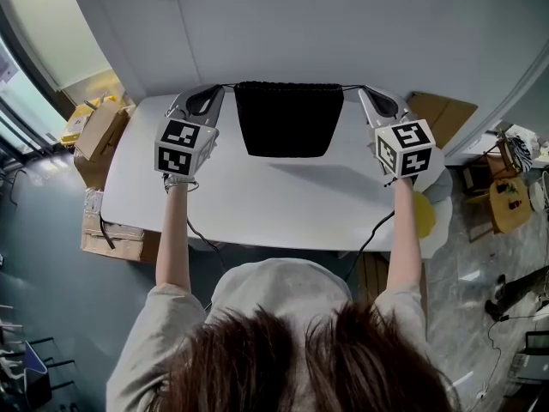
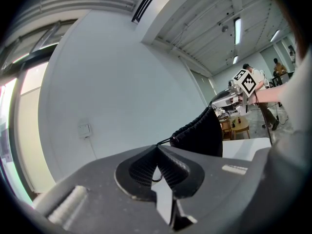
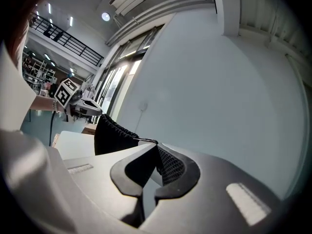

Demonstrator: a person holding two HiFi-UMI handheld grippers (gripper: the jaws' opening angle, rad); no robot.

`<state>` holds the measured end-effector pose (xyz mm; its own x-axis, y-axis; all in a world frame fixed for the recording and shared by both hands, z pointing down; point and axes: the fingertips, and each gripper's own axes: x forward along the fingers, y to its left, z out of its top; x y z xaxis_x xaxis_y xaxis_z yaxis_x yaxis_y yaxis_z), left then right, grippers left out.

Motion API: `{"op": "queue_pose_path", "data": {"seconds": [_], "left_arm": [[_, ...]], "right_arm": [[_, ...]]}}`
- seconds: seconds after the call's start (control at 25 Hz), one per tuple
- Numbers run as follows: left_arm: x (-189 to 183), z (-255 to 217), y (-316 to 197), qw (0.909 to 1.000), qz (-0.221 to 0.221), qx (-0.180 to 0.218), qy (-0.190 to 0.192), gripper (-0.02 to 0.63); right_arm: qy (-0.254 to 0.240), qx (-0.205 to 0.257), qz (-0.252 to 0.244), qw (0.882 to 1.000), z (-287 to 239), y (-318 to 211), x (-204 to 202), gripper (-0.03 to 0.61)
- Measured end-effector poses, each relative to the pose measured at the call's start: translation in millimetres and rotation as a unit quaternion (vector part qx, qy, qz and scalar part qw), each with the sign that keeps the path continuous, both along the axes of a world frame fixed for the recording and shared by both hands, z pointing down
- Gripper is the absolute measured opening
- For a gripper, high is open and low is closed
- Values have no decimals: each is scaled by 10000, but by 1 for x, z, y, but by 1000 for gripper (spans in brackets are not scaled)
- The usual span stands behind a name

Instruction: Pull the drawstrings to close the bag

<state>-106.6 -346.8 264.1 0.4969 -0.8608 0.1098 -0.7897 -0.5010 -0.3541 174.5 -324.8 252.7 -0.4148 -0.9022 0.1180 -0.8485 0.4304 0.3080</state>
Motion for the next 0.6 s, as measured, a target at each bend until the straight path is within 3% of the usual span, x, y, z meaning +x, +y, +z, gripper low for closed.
{"op": "queue_pose_path", "data": {"seconds": [0.6], "left_arm": [[-3,7,-1,9996,-188,-219,46,0]], "right_arm": [[-272,17,389,9989,3,0,14,12]]}}
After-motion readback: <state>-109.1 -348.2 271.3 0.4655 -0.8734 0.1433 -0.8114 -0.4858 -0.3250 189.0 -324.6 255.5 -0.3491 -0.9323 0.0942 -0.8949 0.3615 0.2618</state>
